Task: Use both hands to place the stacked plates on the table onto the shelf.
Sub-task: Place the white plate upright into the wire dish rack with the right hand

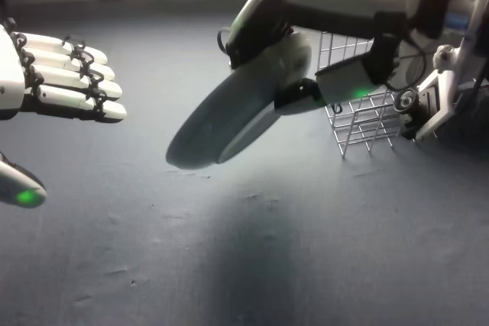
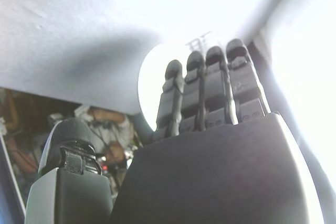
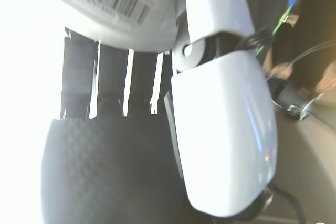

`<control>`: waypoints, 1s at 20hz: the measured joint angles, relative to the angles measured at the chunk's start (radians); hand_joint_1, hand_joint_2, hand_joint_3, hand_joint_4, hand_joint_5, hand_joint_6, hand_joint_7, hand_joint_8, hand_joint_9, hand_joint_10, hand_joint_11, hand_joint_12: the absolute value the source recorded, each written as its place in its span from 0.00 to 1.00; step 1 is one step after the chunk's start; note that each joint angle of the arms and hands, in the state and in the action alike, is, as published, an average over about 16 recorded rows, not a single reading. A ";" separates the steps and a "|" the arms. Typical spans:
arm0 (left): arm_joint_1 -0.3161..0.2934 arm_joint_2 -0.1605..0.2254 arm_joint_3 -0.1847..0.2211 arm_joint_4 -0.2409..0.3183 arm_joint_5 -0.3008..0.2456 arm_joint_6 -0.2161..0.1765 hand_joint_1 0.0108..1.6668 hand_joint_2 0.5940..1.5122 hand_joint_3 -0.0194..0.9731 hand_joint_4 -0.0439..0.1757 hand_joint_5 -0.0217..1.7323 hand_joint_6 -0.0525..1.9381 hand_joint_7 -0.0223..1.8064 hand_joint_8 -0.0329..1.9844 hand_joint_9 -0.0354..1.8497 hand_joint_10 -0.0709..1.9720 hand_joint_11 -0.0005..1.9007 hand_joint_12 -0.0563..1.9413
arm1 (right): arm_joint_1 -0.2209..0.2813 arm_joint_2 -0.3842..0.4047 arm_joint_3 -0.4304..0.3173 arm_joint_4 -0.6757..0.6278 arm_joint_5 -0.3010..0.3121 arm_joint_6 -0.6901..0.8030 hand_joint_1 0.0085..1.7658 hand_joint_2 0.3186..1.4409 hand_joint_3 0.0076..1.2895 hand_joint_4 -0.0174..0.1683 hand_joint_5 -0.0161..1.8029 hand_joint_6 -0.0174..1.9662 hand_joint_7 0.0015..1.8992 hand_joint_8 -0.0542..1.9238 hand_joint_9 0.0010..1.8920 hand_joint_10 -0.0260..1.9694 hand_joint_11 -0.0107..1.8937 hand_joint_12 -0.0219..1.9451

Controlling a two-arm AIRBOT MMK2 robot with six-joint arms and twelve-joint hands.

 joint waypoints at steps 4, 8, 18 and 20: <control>-0.007 0.002 -0.009 0.004 -0.003 -0.004 0.00 0.60 0.01 0.22 0.11 0.03 0.08 0.02 0.05 0.04 0.02 0.04 | 0.023 0.028 -0.029 0.104 -0.009 0.001 0.79 0.55 0.00 0.05 0.56 0.39 0.58 0.40 0.59 0.48 0.54 0.51; -0.014 0.003 -0.014 0.011 -0.007 -0.007 0.00 0.60 0.01 0.22 0.11 0.03 0.08 0.02 0.06 0.04 0.02 0.04 | 0.041 0.064 -0.060 0.207 -0.022 0.003 0.79 0.55 0.00 0.05 0.56 0.38 0.58 0.41 0.58 0.48 0.53 0.52; -0.014 -0.013 0.021 0.024 -0.024 -0.010 0.00 0.60 0.01 0.23 0.11 0.03 0.09 0.02 0.06 0.04 0.01 0.04 | 0.064 0.173 -0.118 0.386 -0.061 0.007 0.79 0.56 0.00 0.05 0.55 0.38 0.57 0.42 0.59 0.48 0.53 0.52; -0.014 -0.017 0.031 0.025 -0.028 -0.011 0.00 0.60 0.01 0.23 0.11 0.03 0.09 0.02 0.06 0.04 0.01 0.04 | 0.064 0.195 -0.128 0.401 -0.070 0.008 0.79 0.56 0.00 0.05 0.55 0.38 0.57 0.42 0.59 0.48 0.53 0.52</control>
